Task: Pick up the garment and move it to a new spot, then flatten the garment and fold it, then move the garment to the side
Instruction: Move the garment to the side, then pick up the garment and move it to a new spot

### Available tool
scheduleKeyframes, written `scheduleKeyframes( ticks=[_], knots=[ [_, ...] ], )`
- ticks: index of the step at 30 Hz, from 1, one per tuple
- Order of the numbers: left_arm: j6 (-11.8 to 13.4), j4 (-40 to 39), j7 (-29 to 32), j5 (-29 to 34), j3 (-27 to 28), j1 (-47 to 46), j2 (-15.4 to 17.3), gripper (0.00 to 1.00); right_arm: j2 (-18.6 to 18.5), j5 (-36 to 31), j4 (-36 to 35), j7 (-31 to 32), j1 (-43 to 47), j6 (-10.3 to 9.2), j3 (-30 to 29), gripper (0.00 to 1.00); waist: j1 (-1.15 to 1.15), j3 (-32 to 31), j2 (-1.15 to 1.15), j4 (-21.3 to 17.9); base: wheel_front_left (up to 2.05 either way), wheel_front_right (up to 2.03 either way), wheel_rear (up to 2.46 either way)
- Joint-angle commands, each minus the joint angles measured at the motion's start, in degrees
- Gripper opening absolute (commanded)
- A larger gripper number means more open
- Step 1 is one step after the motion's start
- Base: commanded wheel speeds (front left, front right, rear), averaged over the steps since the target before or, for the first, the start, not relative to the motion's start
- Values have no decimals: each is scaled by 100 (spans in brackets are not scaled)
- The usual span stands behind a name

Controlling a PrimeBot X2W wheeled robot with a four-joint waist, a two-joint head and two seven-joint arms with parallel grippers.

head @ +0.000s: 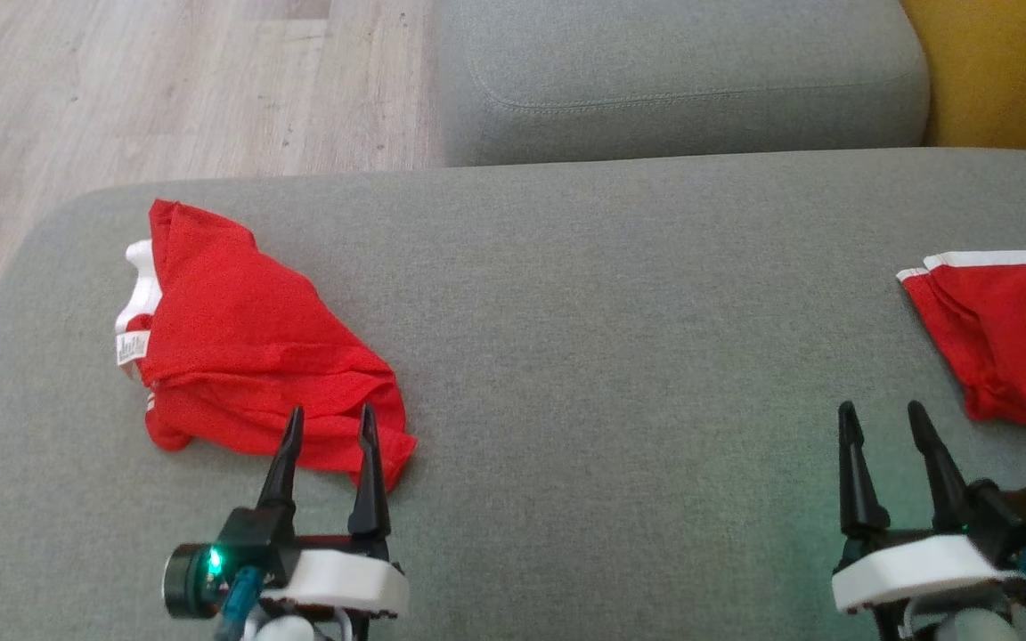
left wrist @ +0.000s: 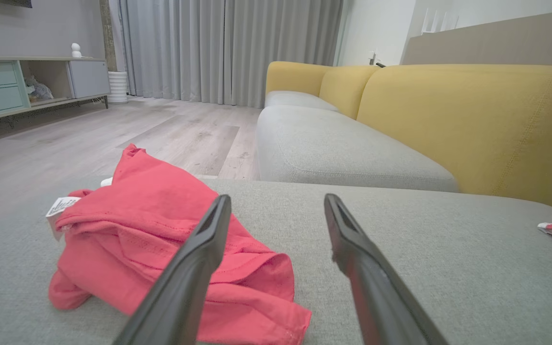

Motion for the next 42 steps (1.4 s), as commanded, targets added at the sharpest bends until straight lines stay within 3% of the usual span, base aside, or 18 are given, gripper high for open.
scheduleKeyframes(
  ticks=[1,19,42],
  knots=[
    [35,-131,-56,-33,153,-88,9,100,-31,-28,-148,-95,-77,-5,193,100,0,-7,0,-9,0,0,0],
    [42,-83,-56,-23,188,-145,9,100,-30,240,-272,-118,-33,-5,332,100,0,-27,0,86,0,0,0],
    [12,-26,-56,153,469,-82,9,100,-30,553,-408,-119,91,-5,1361,100,0,-193,0,1477,0,0,0]
  ],
)
